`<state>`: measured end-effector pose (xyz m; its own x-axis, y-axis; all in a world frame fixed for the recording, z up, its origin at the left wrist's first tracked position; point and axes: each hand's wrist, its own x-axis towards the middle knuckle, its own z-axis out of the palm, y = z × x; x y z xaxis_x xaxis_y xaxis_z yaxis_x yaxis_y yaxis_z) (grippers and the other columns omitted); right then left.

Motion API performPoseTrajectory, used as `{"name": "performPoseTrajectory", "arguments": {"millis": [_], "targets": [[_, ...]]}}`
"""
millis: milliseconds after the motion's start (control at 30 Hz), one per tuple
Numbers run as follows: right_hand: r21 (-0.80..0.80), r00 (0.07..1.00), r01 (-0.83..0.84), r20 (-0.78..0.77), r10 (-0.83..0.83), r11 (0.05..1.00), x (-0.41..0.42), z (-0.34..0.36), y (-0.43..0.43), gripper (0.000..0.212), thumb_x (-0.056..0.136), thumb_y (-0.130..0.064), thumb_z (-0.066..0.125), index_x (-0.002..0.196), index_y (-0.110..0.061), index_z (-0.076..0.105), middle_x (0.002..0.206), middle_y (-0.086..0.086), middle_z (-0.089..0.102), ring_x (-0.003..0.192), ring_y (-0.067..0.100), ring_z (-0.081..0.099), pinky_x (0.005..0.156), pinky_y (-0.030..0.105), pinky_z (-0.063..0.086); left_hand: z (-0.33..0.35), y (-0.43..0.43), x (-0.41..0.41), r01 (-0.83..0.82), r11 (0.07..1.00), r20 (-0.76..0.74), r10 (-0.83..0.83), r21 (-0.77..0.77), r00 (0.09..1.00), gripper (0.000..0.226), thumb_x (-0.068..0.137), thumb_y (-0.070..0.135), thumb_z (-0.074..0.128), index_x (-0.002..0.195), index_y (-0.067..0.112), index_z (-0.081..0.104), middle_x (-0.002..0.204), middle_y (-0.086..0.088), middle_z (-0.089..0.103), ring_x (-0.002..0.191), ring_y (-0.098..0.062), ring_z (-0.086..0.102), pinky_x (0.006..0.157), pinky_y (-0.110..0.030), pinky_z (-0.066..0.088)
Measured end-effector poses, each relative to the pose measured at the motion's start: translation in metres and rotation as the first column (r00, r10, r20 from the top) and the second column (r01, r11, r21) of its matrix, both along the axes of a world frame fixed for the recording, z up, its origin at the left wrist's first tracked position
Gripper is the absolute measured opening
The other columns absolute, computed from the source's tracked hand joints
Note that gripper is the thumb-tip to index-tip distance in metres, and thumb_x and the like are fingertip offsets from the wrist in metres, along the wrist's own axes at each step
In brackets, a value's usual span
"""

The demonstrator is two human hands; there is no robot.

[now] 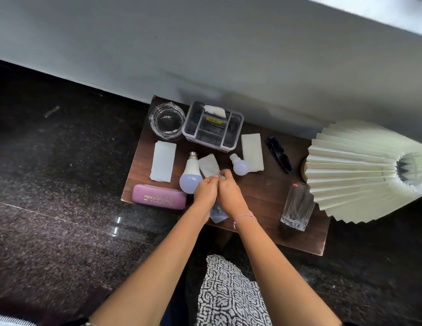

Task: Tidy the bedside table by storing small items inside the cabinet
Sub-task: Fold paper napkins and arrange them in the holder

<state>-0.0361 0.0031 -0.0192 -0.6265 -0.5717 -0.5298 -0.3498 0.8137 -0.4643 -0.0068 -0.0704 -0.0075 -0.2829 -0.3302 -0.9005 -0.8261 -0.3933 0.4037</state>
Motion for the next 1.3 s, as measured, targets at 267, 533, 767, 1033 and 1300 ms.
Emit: {"name": "performPoseTrajectory", "arguments": {"millis": [267,533,767,1033,1300], "targets": [[-0.116,0.981,0.196,0.017,-0.195,0.974,0.019,0.009,0.004,0.024,0.094,-0.006,0.042,0.114,0.000,0.054,0.117,0.017,0.055,0.095,0.027,0.059,0.075,0.021,0.039,0.012,0.000,0.001,0.170,0.985,0.009,-0.170,-0.013,0.985,0.034,0.098,0.028,0.035,0.114,0.008,0.057,0.100,-0.009,0.060,0.088,-0.018,0.055,0.070,-0.025,0.044],[-0.349,0.947,0.302,0.002,-0.321,0.887,0.019,0.050,0.016,0.035,0.085,0.011,0.047,0.110,-0.003,0.066,0.115,0.004,0.057,0.094,0.004,0.055,0.081,-0.002,0.037,0.041,-0.018,0.010,0.186,0.975,-0.228,-0.210,-0.119,0.951,0.040,0.093,0.011,0.050,0.133,0.010,0.047,0.128,-0.007,0.059,0.119,-0.018,0.055,0.103,-0.031,0.043],[-0.509,0.926,0.329,0.009,-0.377,0.795,0.006,0.067,0.007,0.034,0.091,0.002,0.053,0.120,-0.011,0.064,0.113,-0.004,0.058,0.099,-0.002,0.055,0.086,0.001,0.040,0.058,-0.053,-0.013,0.079,0.923,-0.293,-0.200,-0.378,0.935,0.046,0.084,0.008,0.064,0.129,0.009,0.053,0.118,-0.006,0.063,0.101,-0.010,0.058,0.092,-0.022,0.046],[-0.591,0.911,0.372,0.087,-0.402,0.716,-0.012,0.066,-0.009,0.031,0.090,0.000,0.055,0.116,-0.015,0.065,0.112,-0.006,0.058,0.099,-0.001,0.059,0.084,0.014,0.051,0.063,-0.078,-0.027,0.086,0.830,-0.326,-0.309,-0.551,0.893,0.012,0.080,0.012,0.069,0.092,0.008,0.071,0.084,-0.005,0.071,0.080,-0.017,0.066,0.078,-0.030,0.055],[-0.592,0.846,0.482,0.122,-0.520,0.646,-0.056,0.078,-0.029,0.058,0.080,-0.004,0.070,0.132,-0.016,0.047,0.113,-0.006,0.060,0.074,-0.002,0.061,0.069,0.002,0.044,0.075,-0.097,-0.034,0.125,0.698,-0.320,-0.471,-0.706,0.822,0.008,0.079,0.010,0.070,0.084,0.016,0.072,0.068,0.016,0.059,0.060,0.008,0.054,0.057,0.002,0.038]]}}
